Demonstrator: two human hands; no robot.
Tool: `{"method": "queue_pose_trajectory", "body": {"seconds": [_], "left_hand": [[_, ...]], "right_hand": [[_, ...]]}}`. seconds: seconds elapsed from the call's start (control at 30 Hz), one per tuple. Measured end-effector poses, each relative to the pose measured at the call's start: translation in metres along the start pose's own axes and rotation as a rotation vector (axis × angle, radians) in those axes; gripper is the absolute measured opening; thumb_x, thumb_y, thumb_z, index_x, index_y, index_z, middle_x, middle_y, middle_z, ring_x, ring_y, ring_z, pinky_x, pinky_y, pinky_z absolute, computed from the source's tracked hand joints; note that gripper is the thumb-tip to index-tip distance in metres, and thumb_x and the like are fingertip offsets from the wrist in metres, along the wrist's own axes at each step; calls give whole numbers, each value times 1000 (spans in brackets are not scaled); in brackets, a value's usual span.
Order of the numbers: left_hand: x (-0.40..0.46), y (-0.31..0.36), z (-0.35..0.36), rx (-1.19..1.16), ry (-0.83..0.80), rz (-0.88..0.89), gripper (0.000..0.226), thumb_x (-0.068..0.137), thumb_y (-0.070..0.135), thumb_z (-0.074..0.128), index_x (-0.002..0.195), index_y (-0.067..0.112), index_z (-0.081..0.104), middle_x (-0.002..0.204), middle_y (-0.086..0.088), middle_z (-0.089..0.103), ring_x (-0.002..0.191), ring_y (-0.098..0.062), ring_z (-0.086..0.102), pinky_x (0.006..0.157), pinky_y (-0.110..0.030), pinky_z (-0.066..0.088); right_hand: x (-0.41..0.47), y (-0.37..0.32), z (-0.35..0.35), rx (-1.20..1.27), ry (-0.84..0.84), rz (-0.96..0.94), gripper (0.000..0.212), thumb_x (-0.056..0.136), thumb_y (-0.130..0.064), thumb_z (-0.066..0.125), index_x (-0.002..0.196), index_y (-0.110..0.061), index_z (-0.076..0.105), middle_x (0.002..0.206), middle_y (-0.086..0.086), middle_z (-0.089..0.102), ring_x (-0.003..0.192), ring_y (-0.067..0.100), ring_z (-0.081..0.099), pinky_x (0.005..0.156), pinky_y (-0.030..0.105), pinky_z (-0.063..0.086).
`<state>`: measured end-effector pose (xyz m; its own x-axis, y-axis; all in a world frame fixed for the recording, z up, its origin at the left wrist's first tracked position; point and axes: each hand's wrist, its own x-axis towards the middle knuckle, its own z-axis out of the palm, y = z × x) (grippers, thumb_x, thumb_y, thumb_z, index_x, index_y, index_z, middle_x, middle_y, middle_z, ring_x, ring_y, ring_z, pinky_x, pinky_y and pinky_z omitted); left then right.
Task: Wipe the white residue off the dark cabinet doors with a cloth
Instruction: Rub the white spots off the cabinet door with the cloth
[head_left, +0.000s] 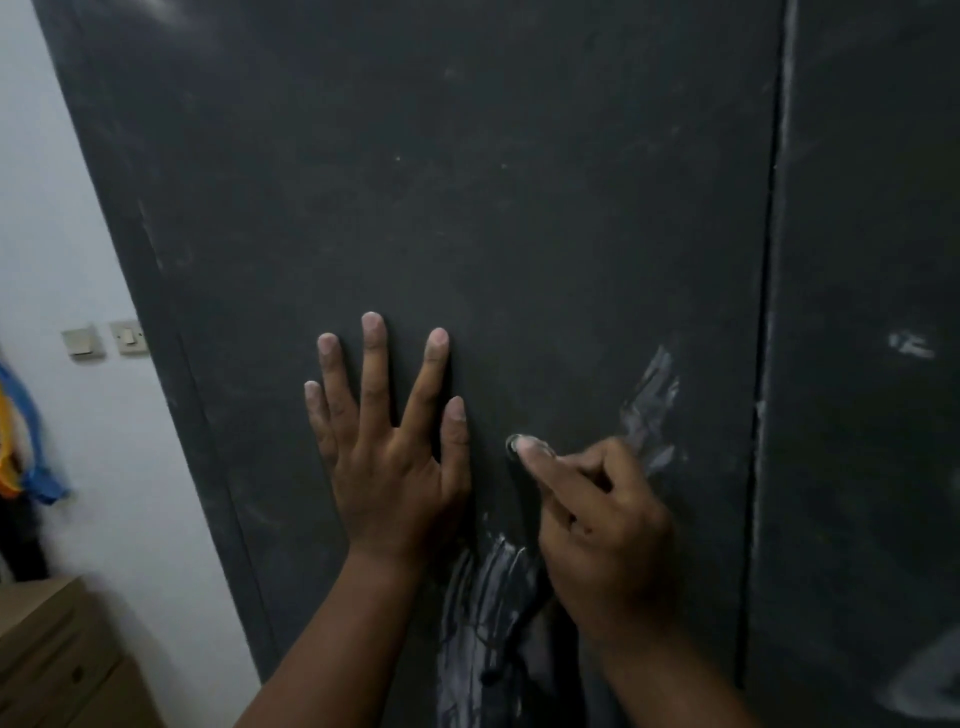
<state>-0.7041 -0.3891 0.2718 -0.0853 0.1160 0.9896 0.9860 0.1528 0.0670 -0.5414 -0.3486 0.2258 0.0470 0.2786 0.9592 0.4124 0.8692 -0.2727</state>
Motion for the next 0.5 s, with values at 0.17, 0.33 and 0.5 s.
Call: {"method": "queue_pose_trajectory", "body": {"seconds": [0.17,0.33,0.5], "left_hand": [[-2,2,2,4,15,-2,54,104,41,53,156,29,46,171,-13,25,159,-42,11,127,-61,11],[0,17,6,6,19,-1,55,104,41,53,157,30,44,171,-13,23,159,-41,11,127,-60,9],[-2,18,10,19,26,19,55,104,44,51,157,31,45,171,-11,24,159,-39,12,127,-59,11]], "right_hand": [[31,20,-24,-11,142,74,23,97,-19,69,110,-34,79,80,-6,53,61,17,52,50,37,46],[68,2,-5,33,201,42,19,96,-19,75,111,-28,80,80,-3,51,63,15,50,52,34,48],[6,29,-17,-8,-15,-76,32,93,-13,74,119,-31,77,86,-6,53,64,16,53,52,34,49]]}}
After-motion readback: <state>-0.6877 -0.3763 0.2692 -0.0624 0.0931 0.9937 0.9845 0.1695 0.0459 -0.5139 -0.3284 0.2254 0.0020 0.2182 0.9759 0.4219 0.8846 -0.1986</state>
